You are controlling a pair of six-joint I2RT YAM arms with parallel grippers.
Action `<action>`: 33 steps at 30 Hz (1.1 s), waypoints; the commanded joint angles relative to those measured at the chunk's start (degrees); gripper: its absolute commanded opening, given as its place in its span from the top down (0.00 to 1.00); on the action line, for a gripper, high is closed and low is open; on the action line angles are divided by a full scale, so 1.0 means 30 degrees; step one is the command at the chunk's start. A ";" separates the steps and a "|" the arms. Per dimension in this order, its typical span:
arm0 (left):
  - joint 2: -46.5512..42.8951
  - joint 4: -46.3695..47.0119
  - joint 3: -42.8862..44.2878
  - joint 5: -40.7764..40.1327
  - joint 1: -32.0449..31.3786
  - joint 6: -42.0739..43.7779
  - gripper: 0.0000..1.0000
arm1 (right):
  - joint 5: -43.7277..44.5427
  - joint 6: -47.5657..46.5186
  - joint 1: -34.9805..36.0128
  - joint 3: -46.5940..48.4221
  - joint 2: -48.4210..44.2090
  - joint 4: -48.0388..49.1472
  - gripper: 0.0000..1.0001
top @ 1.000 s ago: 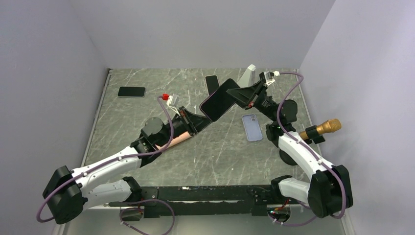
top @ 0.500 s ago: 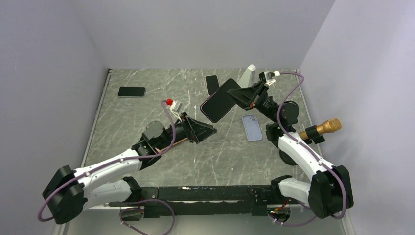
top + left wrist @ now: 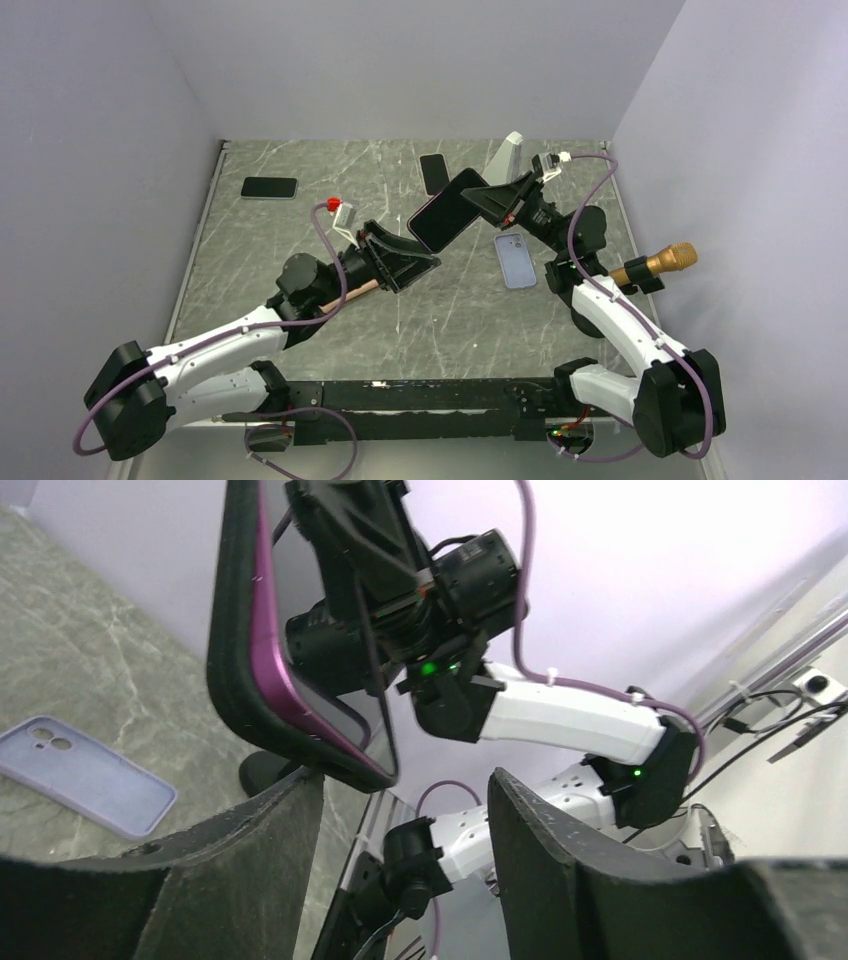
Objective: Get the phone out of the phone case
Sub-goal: Remove the phone case from the phone.
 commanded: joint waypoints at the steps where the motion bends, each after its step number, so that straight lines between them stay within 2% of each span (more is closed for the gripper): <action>1: 0.0776 0.1955 0.0532 0.0381 -0.0043 -0.0522 0.39 | 0.0840 -0.0980 0.0129 0.1257 -0.1021 -0.0344 1.00; 15: 0.2088 0.2429 0.1122 0.1034 -0.0045 -0.0609 0.75 | 0.0797 0.0050 0.0331 0.1108 -0.0871 0.0851 1.00; 20: 0.1633 0.1929 0.0843 0.0138 0.0246 -0.0039 0.93 | 0.0467 0.1347 0.0382 0.0661 -0.0968 0.2174 1.00; 25: 0.1445 0.1603 0.0503 0.0069 0.1173 -0.0658 1.00 | 0.0341 0.2333 0.0393 0.0334 -0.1382 0.2763 1.00; 28: 0.1366 -0.0150 0.0517 -0.0128 0.1492 -0.0574 1.00 | 0.0227 0.3996 0.0379 0.0291 -0.1153 0.4450 1.00; 33: 0.1224 -0.1326 -0.0610 -0.0994 0.1912 -0.0886 1.00 | 0.0530 0.7487 0.0388 0.0391 -0.0364 0.8044 1.00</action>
